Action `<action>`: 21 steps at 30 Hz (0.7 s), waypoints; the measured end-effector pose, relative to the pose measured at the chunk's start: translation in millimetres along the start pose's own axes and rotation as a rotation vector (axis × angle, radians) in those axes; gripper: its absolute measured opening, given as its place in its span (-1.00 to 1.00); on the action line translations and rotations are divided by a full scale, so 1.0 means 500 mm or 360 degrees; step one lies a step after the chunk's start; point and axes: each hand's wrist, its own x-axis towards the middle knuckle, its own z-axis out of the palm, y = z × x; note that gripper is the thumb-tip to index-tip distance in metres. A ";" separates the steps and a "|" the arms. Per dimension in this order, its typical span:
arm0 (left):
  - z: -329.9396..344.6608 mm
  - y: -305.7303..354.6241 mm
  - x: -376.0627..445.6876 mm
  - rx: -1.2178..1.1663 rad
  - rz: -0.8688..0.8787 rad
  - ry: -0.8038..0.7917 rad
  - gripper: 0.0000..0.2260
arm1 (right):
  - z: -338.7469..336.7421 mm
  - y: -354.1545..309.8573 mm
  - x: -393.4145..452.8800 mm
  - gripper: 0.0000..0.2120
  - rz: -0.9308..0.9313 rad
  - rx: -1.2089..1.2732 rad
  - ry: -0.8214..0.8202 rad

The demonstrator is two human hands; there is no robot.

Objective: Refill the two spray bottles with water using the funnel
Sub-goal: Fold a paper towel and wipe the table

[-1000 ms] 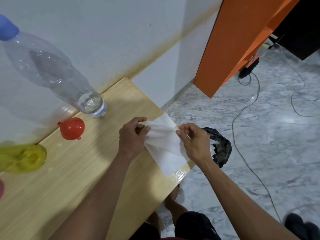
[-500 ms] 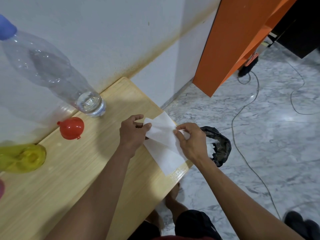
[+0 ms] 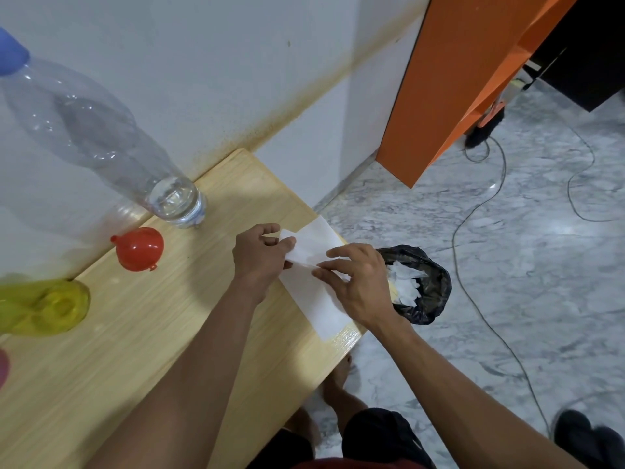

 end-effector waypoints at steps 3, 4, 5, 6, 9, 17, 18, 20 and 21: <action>-0.002 0.002 -0.007 0.0023 0.0022 -0.0002 -0.69 | -0.004 0.001 0.004 -0.72 0.0110 0.0133 -0.0044; -0.003 0.004 -0.011 0.0029 0.0039 -0.0009 -0.70 | -0.006 -0.001 0.006 -0.69 0.0144 0.0191 -0.0042; -0.005 0.005 -0.014 0.0032 0.0058 -0.0021 -0.71 | -0.007 -0.002 0.007 -0.66 0.0165 0.0235 -0.0041; -0.007 0.004 -0.016 0.0043 0.0080 -0.0036 -0.72 | -0.009 -0.004 0.008 -0.65 0.0181 0.0259 -0.0042; -0.016 0.004 -0.023 0.0131 0.0191 -0.0114 -0.75 | -0.009 -0.003 0.012 -0.72 0.0225 0.0325 -0.0077; -0.032 0.016 -0.032 0.0176 0.0427 -0.0268 -0.88 | -0.039 -0.031 0.034 -0.55 0.0310 0.0434 -0.0108; -0.032 0.021 -0.031 0.0167 0.0452 -0.0255 -0.88 | -0.049 -0.044 0.037 -0.52 0.0306 0.0455 -0.0117; -0.031 0.031 -0.031 0.0131 0.0490 -0.0243 -0.85 | -0.070 -0.066 0.049 -0.52 0.0349 0.0545 -0.0134; -0.031 0.037 -0.032 0.0108 0.0500 -0.0233 -0.82 | -0.077 -0.072 0.055 -0.54 0.0392 0.0590 -0.0149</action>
